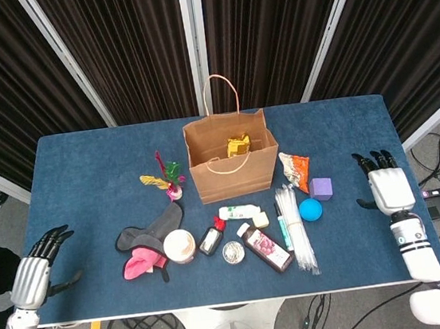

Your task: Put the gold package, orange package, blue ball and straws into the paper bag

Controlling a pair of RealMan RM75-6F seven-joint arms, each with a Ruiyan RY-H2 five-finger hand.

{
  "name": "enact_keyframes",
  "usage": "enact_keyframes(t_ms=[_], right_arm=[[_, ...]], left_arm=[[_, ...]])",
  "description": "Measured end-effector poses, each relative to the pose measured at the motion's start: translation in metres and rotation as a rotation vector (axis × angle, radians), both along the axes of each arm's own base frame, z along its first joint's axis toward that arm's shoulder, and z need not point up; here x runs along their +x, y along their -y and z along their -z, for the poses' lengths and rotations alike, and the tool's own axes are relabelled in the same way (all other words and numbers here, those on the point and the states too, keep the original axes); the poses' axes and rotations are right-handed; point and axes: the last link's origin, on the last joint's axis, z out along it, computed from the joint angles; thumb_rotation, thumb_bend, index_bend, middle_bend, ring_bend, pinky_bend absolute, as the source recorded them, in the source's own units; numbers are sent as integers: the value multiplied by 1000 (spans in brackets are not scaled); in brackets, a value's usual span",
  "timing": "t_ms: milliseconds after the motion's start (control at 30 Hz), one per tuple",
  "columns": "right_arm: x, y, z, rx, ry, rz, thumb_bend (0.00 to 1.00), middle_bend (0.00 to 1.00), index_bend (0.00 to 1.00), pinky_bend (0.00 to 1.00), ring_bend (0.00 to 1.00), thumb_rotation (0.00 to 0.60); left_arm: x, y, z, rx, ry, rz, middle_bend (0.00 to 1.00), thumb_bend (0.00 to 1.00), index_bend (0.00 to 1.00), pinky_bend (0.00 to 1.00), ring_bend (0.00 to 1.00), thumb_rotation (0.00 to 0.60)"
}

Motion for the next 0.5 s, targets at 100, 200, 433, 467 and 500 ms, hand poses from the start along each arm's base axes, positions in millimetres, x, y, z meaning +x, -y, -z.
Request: enact_keyframes(t_ms=[100, 200, 433, 467, 500], right_arm=[[-4, 2, 15, 39, 10, 26, 0, 263, 135, 97, 97, 600], [-3, 8, 23, 68, 27, 33, 0, 263, 135, 96, 99, 600], [13, 30, 36, 76, 34, -27, 0, 263, 135, 94, 99, 600], [14, 31, 38, 80, 34, -27, 0, 263, 134, 93, 99, 600], [14, 32, 39, 83, 36, -25, 0, 264, 134, 92, 99, 600]], left_arm=[[0, 0, 1, -6, -2, -3, 232, 237, 242, 240, 151, 600], [-1, 0, 2, -9, -6, -2, 232, 237, 242, 240, 151, 600], [-3, -1, 0, -3, -12, -8, 232, 237, 241, 240, 151, 600], [-4, -1, 0, -3, -13, -8, 232, 238, 241, 240, 151, 600], [-4, 0, 1, -4, -14, -9, 232, 237, 242, 240, 151, 600]])
